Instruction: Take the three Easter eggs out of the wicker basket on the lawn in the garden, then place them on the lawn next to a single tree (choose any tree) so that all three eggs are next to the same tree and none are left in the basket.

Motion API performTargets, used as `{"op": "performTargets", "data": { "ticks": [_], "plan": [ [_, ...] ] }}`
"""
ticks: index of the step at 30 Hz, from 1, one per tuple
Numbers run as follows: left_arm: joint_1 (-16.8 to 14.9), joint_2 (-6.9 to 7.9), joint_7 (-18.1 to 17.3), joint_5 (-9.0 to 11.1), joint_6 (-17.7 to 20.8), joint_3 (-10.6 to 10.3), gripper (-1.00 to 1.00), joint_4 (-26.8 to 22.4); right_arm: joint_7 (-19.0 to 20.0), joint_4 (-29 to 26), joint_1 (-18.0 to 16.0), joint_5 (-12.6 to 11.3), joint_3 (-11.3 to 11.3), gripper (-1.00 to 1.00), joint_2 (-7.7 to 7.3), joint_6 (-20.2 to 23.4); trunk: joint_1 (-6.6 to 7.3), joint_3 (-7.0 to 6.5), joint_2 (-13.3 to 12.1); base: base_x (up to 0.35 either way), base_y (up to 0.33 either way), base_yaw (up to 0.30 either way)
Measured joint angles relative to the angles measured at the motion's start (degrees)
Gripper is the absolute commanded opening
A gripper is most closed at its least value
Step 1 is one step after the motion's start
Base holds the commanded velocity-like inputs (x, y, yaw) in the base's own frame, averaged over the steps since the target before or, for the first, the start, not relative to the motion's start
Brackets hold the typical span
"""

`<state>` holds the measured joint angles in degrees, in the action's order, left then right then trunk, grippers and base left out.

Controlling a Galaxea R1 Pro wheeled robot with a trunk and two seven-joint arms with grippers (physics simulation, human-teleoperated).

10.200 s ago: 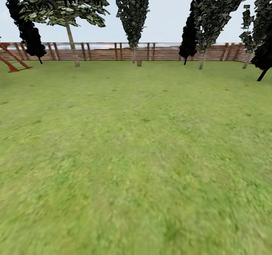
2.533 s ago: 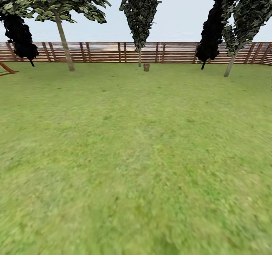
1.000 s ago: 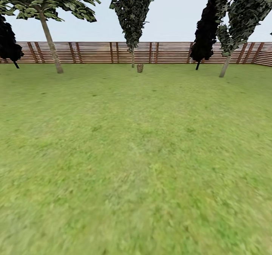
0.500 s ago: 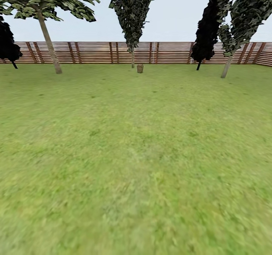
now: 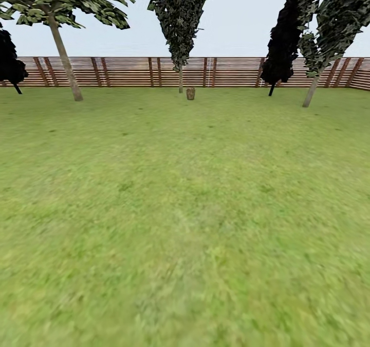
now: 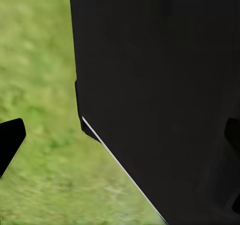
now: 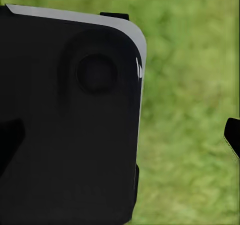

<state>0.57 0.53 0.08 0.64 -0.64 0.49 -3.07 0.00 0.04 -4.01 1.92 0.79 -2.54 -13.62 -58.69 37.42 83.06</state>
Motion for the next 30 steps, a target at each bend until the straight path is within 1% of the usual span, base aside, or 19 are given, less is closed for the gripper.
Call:
{"op": "performTargets", "data": {
  "ticks": [30],
  "plan": [
    [0.0,0.0,0.0,0.0,0.0,0.0,1.0,0.0,0.0,0.0,0.0,0.0,0.0,1.0,0.17,-0.1,0.0,0.0,0.0,0.326,0.0,0.0]
  ]
}}
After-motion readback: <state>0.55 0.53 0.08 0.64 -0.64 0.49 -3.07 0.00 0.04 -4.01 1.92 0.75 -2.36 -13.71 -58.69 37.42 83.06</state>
